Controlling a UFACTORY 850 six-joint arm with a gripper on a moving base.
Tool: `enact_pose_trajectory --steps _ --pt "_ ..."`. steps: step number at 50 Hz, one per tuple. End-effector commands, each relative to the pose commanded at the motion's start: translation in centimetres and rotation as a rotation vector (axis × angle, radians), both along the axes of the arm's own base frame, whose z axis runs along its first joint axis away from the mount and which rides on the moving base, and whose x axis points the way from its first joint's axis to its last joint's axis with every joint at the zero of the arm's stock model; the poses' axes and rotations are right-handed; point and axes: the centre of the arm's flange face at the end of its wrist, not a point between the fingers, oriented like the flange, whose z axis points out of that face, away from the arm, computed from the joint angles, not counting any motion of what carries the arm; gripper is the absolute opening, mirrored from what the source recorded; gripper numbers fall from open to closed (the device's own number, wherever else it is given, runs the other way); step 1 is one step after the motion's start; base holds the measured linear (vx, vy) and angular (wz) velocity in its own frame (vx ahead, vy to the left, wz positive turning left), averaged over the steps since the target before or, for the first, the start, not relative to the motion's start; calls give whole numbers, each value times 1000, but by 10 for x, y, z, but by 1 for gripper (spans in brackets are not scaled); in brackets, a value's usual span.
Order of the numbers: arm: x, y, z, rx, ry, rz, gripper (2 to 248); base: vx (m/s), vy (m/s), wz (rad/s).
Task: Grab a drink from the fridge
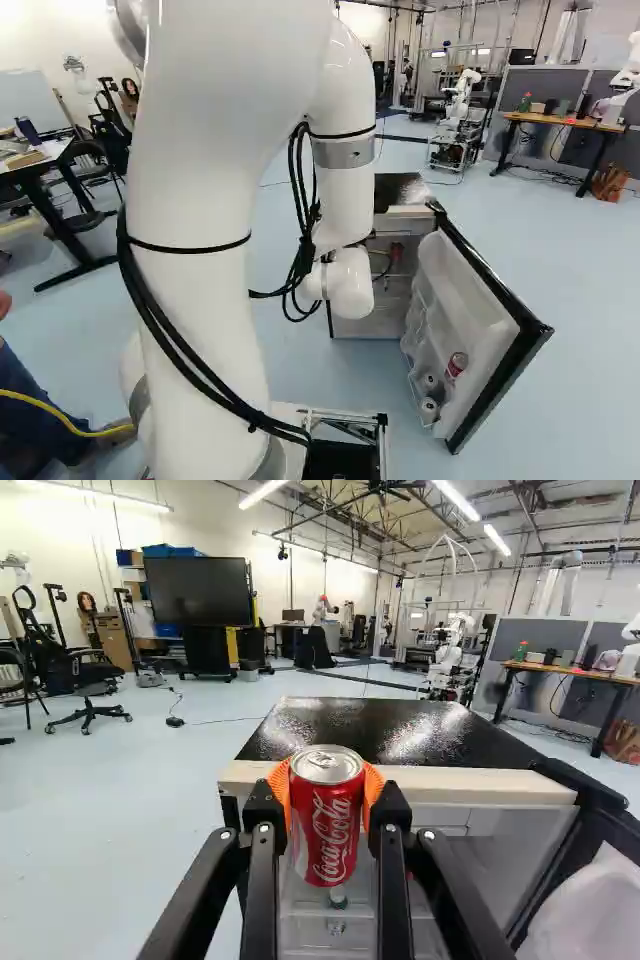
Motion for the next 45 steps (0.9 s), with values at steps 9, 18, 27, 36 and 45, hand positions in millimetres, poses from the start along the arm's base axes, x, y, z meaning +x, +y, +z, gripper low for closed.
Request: enact_pose_trajectory --steps 9,18,27,36,45 --pt "6 -2 7 -18 0 5 92 0 0 0" --pt "14 -4 14 -37 0 12 92 0 0 0" --pt "24 -6 21 -55 -1 18 92 0 0 0" --pt "33 -9 28 -74 -2 23 92 0 0 0" --pt "42 -11 35 -92 -3 28 92 0 0 0"
